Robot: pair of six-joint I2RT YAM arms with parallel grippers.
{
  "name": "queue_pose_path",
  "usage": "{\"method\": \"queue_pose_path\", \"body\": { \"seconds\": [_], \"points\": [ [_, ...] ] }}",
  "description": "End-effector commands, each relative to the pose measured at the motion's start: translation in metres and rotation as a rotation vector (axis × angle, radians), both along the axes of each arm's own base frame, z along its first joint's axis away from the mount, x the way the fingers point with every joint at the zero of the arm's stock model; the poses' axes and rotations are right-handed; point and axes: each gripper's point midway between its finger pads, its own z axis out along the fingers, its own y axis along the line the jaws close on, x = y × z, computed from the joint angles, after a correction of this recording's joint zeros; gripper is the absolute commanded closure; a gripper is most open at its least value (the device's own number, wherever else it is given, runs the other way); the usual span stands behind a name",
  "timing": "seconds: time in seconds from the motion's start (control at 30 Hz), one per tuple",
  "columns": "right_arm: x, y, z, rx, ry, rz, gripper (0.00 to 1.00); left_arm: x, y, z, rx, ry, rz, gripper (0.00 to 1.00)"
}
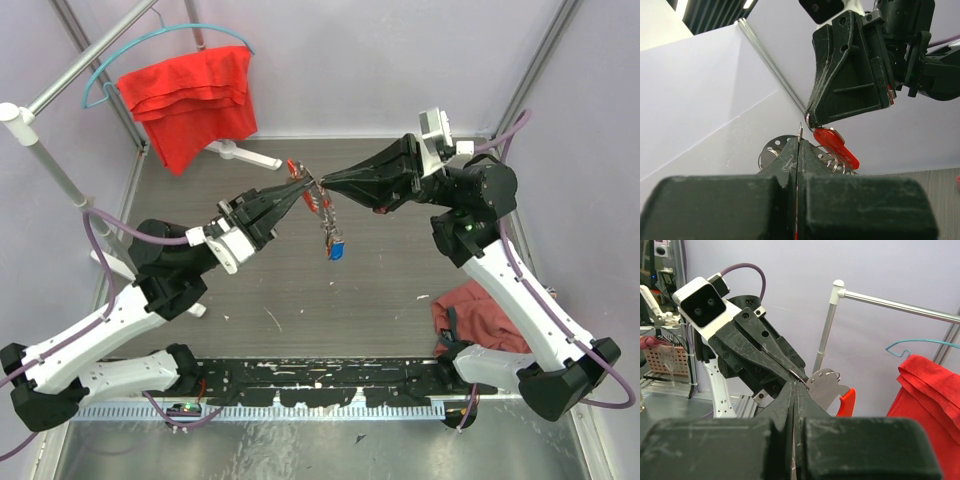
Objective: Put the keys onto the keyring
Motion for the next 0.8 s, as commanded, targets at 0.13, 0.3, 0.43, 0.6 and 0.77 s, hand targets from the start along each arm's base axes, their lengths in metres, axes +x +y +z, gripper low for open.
{"method": "queue_pose_path", "body": {
  "seconds": [0.13, 0.3, 0.43, 0.6, 0.77],
  "points": [
    [0.003, -0.002, 0.014, 0.084, 0.009, -0.033, 0.99, 0.001, 0.016, 0.031, -0.154, -0.011, 0.028, 1.00],
    [0.007, -0.004, 0.020, 0.133, 0.044, -0.044, 0.99, 0.007, 0.018, 0.034, -0.215, 0.017, 0.039, 1.00],
    [0.015, -0.005, 0.024, 0.177, 0.093, -0.059, 0.99, 0.010, 0.018, 0.035, -0.238, 0.020, 0.043, 1.00],
    [0.015, -0.005, 0.028, 0.205, 0.116, -0.037, 0.99, 0.010, 0.018, 0.035, -0.239, 0.019, 0.045, 1.00],
    [0.016, -0.002, 0.028, 0.204, 0.128, -0.020, 0.99, 0.011, 0.018, 0.033, -0.235, 0.020, 0.048, 1.00]
  ]
}}
